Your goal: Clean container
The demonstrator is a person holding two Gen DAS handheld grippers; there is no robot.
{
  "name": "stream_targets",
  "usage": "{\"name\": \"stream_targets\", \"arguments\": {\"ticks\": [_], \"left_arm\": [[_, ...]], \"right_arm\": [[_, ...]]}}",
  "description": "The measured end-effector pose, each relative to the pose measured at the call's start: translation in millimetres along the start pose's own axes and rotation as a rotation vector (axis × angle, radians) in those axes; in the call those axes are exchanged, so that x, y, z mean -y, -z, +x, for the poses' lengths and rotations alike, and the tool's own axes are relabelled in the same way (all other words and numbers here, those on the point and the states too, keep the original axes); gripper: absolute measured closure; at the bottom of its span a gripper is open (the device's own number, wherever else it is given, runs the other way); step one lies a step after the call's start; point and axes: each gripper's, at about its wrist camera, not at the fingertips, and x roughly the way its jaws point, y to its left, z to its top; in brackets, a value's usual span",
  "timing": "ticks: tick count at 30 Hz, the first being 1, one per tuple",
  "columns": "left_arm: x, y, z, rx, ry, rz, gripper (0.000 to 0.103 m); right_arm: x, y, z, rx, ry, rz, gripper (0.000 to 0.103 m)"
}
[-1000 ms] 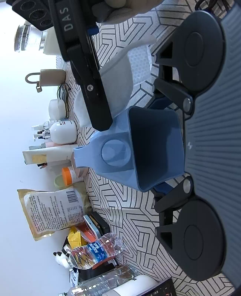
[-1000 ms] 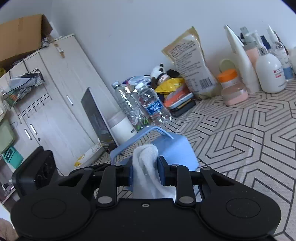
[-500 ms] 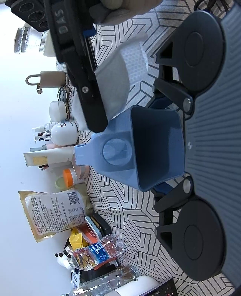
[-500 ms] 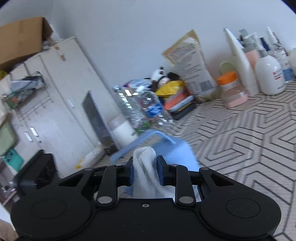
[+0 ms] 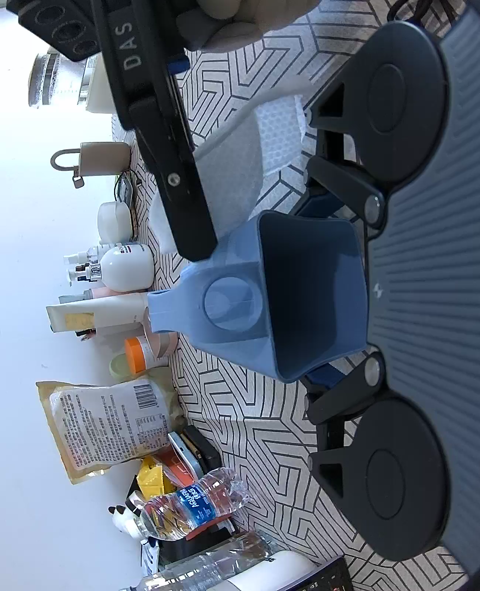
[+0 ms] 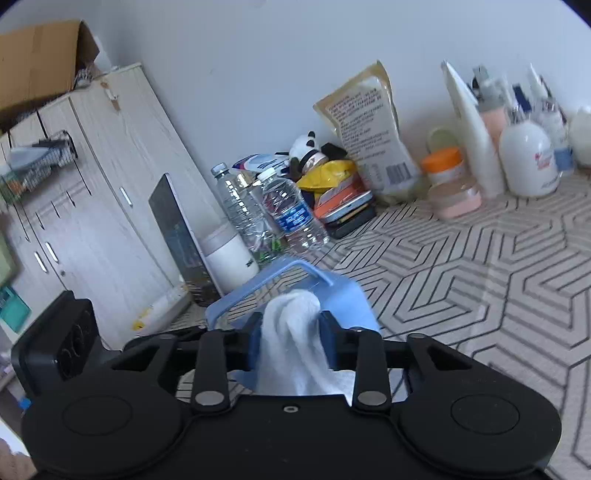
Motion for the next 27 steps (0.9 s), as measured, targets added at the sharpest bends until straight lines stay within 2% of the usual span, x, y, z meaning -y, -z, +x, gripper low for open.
{"name": "stream_targets", "arguments": {"ticks": [2,4,12,19,20,21,22,24,27], "left_arm": [[-0.8,0.0,0.0,0.001,0.003,-0.006,0.027],[-0.6,-0.1,0.3,0.002,0.003,-0.007,0.027],[3.3,0.3,-0.6,0.004,0.002,-0.007,0.027],[3.4,0.0,-1.5,0.007,0.003,-0.010,0.027],[3.1,0.2,-1.5,0.007,0.003,-0.010,0.027],[2.8,0.3,-1.4,0.007,0.003,-0.010,0.027],[2.6,0.3,-1.3,0.007,0.003,-0.010,0.027],[2.4,0.3,-1.7,0.008,0.003,-0.011,0.027],[1.8,0.4,-1.5,0.009,0.003,-0.012,0.027]], "right_arm": [[-5.7,-2.0,-5.7,0.013,0.026,-0.042,0.051],[-11.7,-3.5,-12.4,0.019,0.055,-0.081,0.041],[-13.4,1.4,-26.9,-0.061,0.126,-0.119,0.041],[-6.1,3.2,-1.0,-0.181,0.144,-0.150,0.042],[-4.3,3.9,3.7,-0.199,0.146,-0.150,0.044],[-1.9,4.7,7.6,-0.212,0.150,-0.145,0.055],[1.9,5.6,10.6,-0.221,0.143,-0.130,0.072],[12.7,6.7,13.3,-0.212,0.115,-0.074,0.090],[22.6,5.8,10.7,-0.159,0.091,0.000,0.091]]}}
